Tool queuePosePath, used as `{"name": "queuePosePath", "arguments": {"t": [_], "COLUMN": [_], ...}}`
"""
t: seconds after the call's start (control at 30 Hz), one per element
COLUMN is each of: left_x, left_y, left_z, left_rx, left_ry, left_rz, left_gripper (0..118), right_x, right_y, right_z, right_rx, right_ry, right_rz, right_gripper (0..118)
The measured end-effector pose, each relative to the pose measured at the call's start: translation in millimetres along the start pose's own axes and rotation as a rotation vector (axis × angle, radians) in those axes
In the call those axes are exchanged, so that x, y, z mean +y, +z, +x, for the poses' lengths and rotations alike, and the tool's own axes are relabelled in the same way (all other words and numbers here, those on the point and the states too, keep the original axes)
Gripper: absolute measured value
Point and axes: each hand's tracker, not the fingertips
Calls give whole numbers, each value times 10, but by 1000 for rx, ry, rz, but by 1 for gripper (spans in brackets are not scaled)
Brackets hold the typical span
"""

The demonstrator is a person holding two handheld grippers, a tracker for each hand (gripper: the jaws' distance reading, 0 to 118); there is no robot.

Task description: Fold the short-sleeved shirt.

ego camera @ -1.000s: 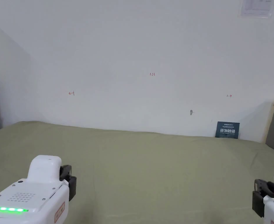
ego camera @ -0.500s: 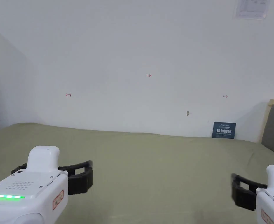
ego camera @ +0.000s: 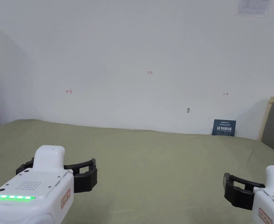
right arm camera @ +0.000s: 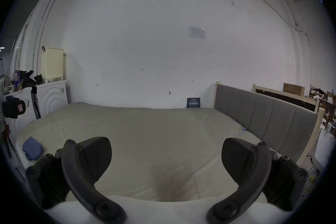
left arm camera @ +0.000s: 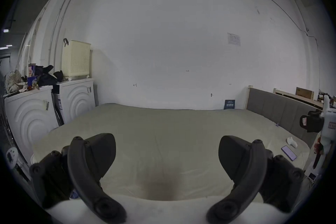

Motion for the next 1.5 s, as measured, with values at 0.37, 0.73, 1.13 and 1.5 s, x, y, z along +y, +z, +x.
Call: {"name": "queuePosePath", "arguments": {"t": [0.37,0.73,1.13,1.5], "left_x": [-73,-2,19,53], "left_y": [-39,-61,-99,-82], "left_z": [83,57,37,45], "left_rx": [-3,-12,-23,-28], "left_ry": [-27,-7,1,11], "left_rz": [-11,-5,-21,-27], "left_gripper": [117,117,117,117], "right_x": [-71,22,41,86], "right_y": [-67,4,45,-18], "right_z": [27,17,14,22], "right_rx": [30,28,82,20], "right_ry": [-68,22,-31,-75], "right_rz": [10,72,80,43], "right_gripper": [117,118,118,118]}}
